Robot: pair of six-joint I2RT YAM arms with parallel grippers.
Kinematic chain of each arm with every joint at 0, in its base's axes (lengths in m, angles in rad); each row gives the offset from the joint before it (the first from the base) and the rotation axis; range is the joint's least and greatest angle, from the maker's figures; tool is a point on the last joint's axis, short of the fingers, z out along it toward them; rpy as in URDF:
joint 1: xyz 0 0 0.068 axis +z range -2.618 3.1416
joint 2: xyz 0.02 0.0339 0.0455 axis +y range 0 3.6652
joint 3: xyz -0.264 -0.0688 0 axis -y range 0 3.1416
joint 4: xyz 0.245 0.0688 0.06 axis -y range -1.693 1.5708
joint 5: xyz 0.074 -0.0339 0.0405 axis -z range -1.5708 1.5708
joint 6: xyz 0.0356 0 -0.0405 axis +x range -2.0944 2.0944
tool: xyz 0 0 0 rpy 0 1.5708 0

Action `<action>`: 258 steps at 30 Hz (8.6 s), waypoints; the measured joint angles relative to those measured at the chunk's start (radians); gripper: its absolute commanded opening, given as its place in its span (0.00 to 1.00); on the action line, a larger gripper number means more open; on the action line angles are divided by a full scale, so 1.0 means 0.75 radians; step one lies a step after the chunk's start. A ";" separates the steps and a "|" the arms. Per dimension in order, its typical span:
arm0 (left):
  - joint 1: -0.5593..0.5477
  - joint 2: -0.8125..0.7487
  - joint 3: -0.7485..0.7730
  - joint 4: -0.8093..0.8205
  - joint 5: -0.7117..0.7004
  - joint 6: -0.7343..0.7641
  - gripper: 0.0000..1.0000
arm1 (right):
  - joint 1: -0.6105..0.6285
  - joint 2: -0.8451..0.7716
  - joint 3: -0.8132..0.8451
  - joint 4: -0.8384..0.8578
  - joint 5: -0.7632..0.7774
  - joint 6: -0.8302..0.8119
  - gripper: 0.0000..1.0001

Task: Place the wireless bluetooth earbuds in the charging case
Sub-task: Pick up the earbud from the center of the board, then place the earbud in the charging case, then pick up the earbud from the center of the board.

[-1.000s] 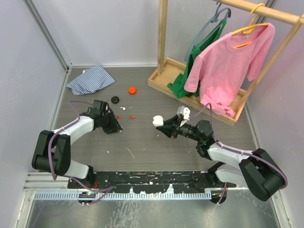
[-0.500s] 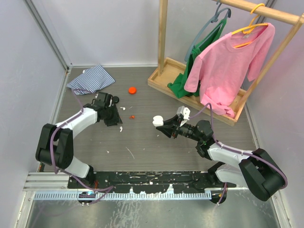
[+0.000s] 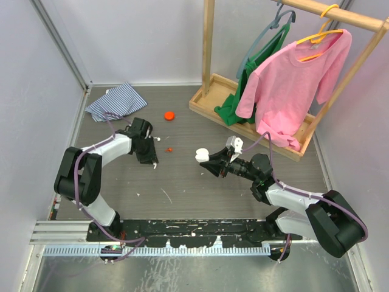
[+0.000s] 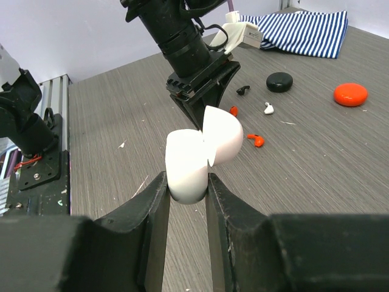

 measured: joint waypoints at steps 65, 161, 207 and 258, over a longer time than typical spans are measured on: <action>-0.060 -0.804 -0.308 0.922 0.629 -0.006 0.08 | 0.000 -0.009 0.071 -0.024 -0.066 0.018 0.01; -0.476 -0.930 -0.413 1.442 0.669 -0.007 0.46 | 0.000 0.077 0.216 0.414 -0.320 0.358 0.01; -0.115 0.182 0.421 0.167 -0.181 0.475 0.70 | 0.000 -0.105 -0.024 -0.060 0.109 -0.095 0.01; -0.066 0.576 0.808 -0.213 -0.309 0.292 0.42 | 0.000 -0.087 -0.024 -0.058 0.110 -0.096 0.01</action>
